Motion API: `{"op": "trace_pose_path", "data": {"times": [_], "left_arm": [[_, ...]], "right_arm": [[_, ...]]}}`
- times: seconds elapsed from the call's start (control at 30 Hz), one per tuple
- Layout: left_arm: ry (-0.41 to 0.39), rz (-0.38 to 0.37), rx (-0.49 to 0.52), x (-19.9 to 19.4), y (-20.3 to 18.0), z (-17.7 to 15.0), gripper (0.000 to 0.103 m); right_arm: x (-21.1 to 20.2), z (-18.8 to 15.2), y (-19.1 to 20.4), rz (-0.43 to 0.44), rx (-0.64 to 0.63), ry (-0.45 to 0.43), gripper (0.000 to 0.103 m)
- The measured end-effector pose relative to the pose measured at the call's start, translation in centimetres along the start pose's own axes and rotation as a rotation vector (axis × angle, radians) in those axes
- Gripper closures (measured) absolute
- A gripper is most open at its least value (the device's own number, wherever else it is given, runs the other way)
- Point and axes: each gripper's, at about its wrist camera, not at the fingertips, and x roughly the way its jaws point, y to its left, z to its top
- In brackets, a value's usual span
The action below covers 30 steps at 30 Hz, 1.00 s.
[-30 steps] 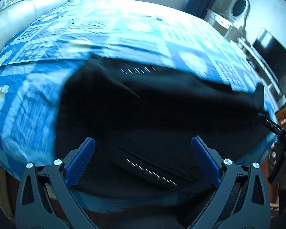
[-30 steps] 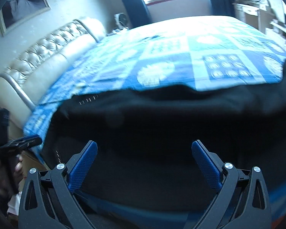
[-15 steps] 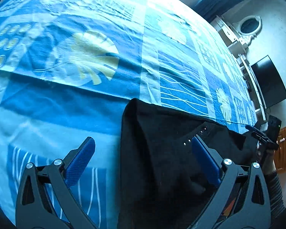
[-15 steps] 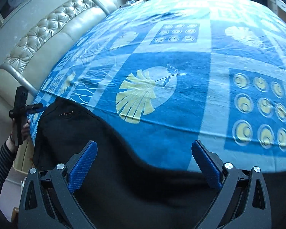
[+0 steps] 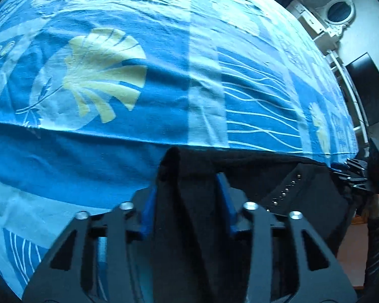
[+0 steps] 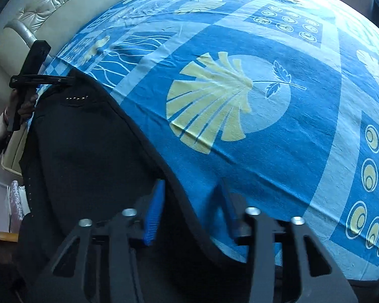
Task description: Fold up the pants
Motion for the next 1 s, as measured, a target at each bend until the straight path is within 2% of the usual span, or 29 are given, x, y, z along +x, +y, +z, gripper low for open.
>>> {"op": "trace_pose_path", "data": {"times": [0.03, 0.07, 0.17, 0.33, 0.43, 0.57, 0.67, 0.87, 1.0], "left_arm": [[0.006, -0.034, -0.008, -0.1, 0.1, 0.0, 0.089], [0.006, -0.067, -0.022, -0.3, 0.1, 0.1, 0.095], [-0.038, -0.059, -0.020, -1.6, -0.4, 0.5, 0.097], [-0.134, -0.086, -0.048, -4.7, -0.5, 1.4, 0.098], [-0.181, -0.085, -0.037, -6.5, -1.3, 1.2, 0.098], [-0.241, -0.109, -0.024, -9.0, -2.0, -0.8, 0.098], [-0.277, -0.142, -0.042, -10.8, -1.9, -3.1, 0.098], [-0.323, -0.180, -0.048, -13.6, -2.4, -9.5, 0.098], [-0.321, -0.180, -0.058, -14.2, -2.2, -13.7, 0.098]], "right_arm": [[-0.2, 0.0, 0.4, -0.020, -0.010, -0.006, 0.093], [-0.6, 0.1, 0.9, -0.061, -0.030, -0.014, 0.094], [-2.2, 0.9, 1.7, -0.135, -0.047, -0.063, 0.095], [-6.5, 2.3, 2.8, -0.298, -0.067, -0.220, 0.095], [-8.5, 2.3, 5.3, -0.382, -0.121, -0.295, 0.095], [-10.0, -0.2, 8.8, -0.470, -0.197, -0.359, 0.095], [-10.3, -3.6, 11.3, -0.500, -0.238, -0.380, 0.095], [-9.9, -9.2, 15.1, -0.508, -0.258, -0.398, 0.095], [-8.8, -12.6, 16.4, -0.486, -0.236, -0.376, 0.095]]}}
